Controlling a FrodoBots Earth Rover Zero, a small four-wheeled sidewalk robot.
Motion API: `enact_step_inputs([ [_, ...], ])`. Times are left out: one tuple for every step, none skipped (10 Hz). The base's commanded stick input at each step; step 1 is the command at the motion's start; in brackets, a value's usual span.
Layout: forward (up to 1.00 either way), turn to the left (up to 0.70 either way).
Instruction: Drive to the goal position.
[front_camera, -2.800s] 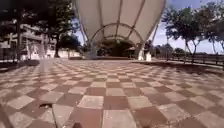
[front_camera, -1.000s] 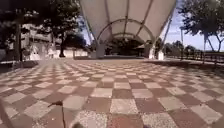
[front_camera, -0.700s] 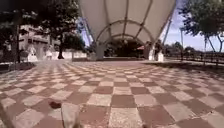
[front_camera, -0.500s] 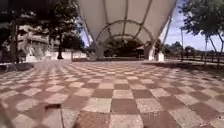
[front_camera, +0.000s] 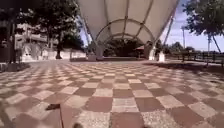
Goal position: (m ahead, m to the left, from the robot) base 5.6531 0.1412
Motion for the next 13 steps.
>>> enact_step_inputs([
  [0.70,0.35],
  [0.70,0.35],
  [0.70,0.00],
  [0.70,0.00],
  [0.70,0.00],
  [0.70,0.00],
  [0.70,0.00],
  [0.70,0.00],
  [0.70,0.00],
  [0.70,0.00],
  [0.70,0.00],
  [0.70,0.00],
  [0.70,0.00],
])
